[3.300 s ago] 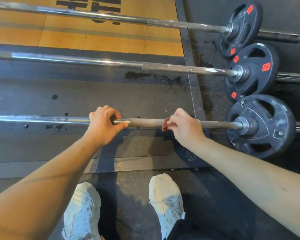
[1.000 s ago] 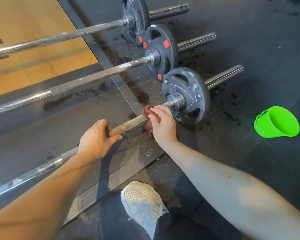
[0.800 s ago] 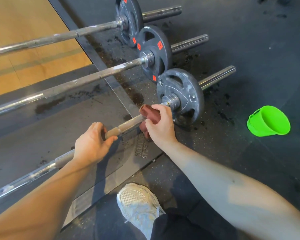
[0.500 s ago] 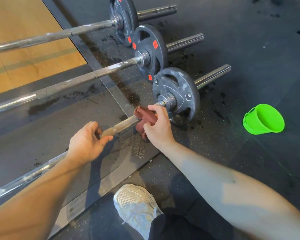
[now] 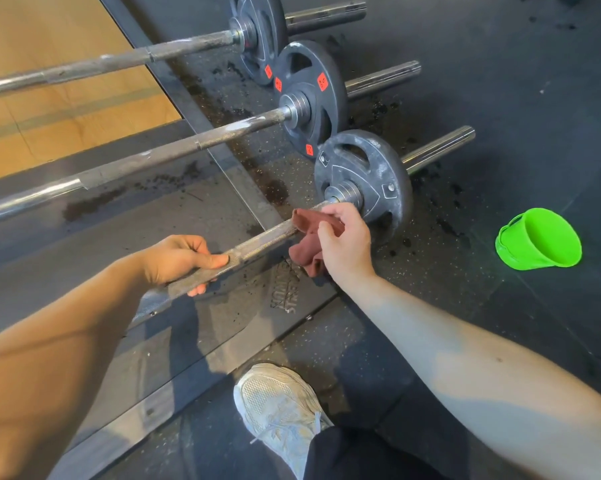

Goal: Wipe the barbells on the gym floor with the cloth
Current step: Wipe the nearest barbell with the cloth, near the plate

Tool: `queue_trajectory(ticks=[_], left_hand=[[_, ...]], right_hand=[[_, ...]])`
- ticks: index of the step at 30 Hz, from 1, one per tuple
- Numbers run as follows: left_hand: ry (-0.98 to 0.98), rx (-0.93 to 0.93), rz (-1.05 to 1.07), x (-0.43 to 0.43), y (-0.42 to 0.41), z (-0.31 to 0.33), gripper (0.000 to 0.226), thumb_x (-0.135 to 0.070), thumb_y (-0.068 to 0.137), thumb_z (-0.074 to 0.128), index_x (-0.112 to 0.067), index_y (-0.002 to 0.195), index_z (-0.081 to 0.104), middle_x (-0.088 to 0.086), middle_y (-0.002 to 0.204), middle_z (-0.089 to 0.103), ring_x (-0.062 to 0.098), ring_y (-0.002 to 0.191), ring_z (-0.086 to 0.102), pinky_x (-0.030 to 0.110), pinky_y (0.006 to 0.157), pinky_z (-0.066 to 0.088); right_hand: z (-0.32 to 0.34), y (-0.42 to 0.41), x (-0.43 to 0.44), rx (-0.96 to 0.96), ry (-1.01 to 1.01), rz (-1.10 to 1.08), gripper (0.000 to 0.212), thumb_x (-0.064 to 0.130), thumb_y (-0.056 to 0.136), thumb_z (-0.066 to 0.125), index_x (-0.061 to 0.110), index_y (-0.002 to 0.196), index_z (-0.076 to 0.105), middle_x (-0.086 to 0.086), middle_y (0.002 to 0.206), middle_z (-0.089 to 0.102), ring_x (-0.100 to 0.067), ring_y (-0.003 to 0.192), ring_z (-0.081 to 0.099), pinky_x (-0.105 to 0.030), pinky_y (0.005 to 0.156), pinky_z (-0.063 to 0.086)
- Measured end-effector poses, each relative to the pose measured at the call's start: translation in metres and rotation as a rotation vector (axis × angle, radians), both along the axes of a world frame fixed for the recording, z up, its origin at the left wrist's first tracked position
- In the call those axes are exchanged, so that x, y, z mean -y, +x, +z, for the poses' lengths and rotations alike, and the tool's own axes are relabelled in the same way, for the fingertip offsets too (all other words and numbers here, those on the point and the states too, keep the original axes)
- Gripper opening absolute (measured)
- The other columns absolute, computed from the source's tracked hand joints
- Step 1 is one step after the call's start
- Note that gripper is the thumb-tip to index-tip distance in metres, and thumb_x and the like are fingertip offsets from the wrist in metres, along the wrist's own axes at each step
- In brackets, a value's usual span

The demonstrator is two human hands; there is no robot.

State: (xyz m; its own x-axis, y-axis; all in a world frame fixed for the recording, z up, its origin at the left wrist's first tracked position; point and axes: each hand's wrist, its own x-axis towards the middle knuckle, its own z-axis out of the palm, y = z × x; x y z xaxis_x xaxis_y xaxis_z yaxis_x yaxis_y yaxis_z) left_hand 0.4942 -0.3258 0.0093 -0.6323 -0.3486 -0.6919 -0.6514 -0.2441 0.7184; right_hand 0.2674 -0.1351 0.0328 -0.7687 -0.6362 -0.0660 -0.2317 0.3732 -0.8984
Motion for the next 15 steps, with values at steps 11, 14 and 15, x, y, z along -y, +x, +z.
queue_trajectory(ticks=[11,14,15], left_hand=[[-0.739,0.095,-0.009,-0.033,0.014,0.002,0.038,-0.051,0.081,0.080,-0.022,0.091,0.059,-0.003,0.086,0.068,0.019,0.079,0.063,0.038,0.072,0.054],[-0.843,0.015,0.081,-0.047,0.031,-0.003,0.026,-0.040,0.084,0.080,-0.025,0.091,0.061,-0.005,0.089,0.065,0.018,0.082,0.063,0.041,0.077,0.055],[-0.873,-0.015,0.098,-0.051,0.034,-0.006,0.022,-0.036,0.084,0.080,-0.025,0.092,0.063,-0.006,0.090,0.064,0.017,0.083,0.062,0.041,0.078,0.056]], right_hand=[[-0.028,-0.001,0.042,-0.304,0.161,-0.202,0.010,0.024,0.097,0.069,0.020,0.093,0.060,-0.003,0.117,0.049,-0.022,0.111,0.050,-0.038,0.087,0.049],[-0.042,0.019,0.038,-0.276,0.105,-0.182,0.013,0.028,0.095,0.069,0.016,0.100,0.064,-0.003,0.117,0.049,-0.024,0.115,0.044,-0.031,0.096,0.042],[-0.045,0.023,0.036,-0.255,0.078,-0.179,0.015,0.027,0.093,0.071,0.018,0.102,0.064,-0.001,0.118,0.046,-0.024,0.117,0.045,-0.031,0.098,0.043]])
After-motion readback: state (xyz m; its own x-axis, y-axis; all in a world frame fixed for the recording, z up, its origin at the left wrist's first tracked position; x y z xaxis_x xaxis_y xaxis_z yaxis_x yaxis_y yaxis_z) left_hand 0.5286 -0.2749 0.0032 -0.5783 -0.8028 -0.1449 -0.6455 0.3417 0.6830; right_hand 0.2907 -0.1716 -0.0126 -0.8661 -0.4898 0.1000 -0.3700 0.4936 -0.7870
